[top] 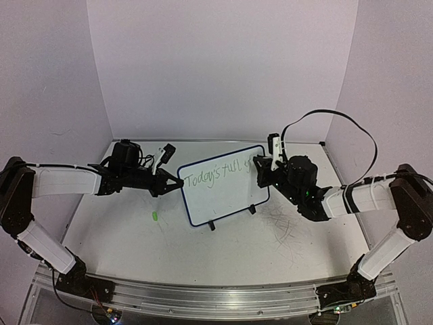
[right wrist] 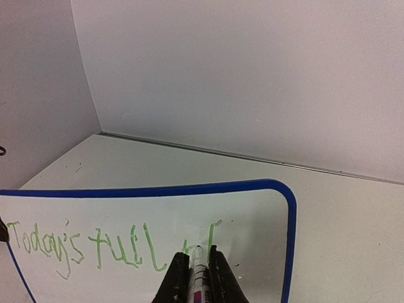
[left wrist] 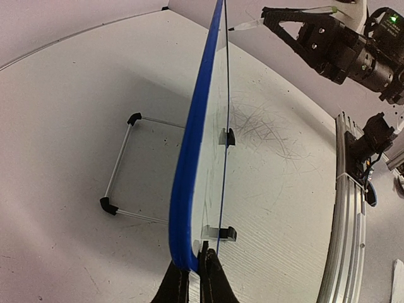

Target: Write a sentence on the whiteboard

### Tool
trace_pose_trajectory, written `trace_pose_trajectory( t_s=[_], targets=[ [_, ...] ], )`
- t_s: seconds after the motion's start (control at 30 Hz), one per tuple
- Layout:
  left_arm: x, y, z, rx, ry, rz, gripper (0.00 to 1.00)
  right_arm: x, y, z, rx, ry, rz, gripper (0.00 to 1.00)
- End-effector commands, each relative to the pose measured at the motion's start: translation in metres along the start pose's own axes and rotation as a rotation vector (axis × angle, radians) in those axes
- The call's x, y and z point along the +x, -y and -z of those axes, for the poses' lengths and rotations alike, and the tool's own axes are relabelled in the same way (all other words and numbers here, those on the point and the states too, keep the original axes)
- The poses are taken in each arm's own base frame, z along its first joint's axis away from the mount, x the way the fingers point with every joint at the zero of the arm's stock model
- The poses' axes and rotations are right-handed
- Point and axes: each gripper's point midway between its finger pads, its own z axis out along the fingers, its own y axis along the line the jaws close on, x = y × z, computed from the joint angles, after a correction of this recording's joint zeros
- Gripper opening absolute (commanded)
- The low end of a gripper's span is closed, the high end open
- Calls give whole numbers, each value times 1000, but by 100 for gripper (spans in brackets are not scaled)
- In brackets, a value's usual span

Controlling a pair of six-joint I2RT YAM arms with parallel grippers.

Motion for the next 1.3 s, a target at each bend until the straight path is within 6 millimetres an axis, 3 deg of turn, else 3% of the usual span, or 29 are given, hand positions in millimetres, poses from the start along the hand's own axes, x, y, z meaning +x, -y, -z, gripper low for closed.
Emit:
trace_pose_trajectory(
  t_s=[0.0, 0.67, 0.77, 0.83, 0.93, 1.07, 1.27],
  targets=[
    [-6, -16, 5, -96, 0, -77, 0, -22, 0, -7, 15, 66, -6, 0],
    [-6, -14, 6, -92, 2, -82, 0, -6, 5, -20, 58, 32, 8, 0],
    [-6, -15, 5, -94, 1, -79, 0, -7, 14, -20, 111, 35, 5, 0],
    [-6, -16, 5, -102, 2, -76, 0, -19, 29, -2, 183, 79, -23, 0],
    [-7, -19, 6, -116, 2, -73, 0, -47, 36, 35, 184, 166, -64, 0],
    [-8, -20, 5, -118, 2, -73, 0, -69, 21, 63, 62, 192, -51, 0],
    [-10, -21, 5, -132, 5, -66, 0, -53, -13, 74, -152, 119, -6, 0]
  ],
)
